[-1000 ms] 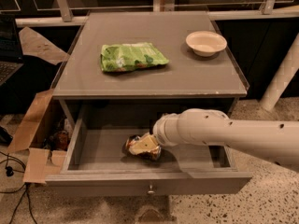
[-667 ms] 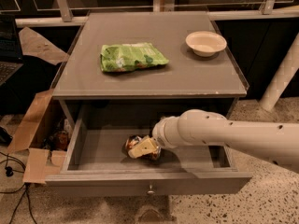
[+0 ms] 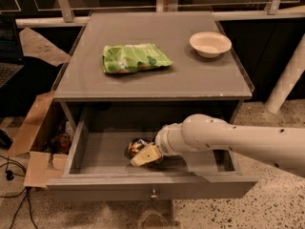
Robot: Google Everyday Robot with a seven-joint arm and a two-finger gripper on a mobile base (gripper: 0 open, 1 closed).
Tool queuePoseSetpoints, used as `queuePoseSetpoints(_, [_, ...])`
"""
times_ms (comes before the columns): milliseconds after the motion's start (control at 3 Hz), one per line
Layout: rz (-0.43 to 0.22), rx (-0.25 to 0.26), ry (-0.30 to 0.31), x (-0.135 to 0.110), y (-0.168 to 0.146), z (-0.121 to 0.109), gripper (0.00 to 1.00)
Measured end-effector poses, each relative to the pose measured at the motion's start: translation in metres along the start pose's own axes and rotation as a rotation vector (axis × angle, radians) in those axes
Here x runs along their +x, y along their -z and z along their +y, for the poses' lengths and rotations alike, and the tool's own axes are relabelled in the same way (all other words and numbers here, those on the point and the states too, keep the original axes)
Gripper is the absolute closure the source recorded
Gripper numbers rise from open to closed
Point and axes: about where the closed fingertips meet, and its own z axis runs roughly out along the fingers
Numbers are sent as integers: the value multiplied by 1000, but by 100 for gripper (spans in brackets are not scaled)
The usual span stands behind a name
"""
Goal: Pick orange can from top drawer and place on counter
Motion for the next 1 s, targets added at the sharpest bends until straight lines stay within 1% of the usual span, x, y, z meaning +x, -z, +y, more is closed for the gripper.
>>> queuePoseSetpoints(333, [22, -7, -27, 11, -9, 1, 0])
queuePoseSetpoints(667, [23, -7, -28, 11, -9, 1, 20])
queuePoseSetpoints(1000, [23, -7, -28, 11, -9, 1, 43])
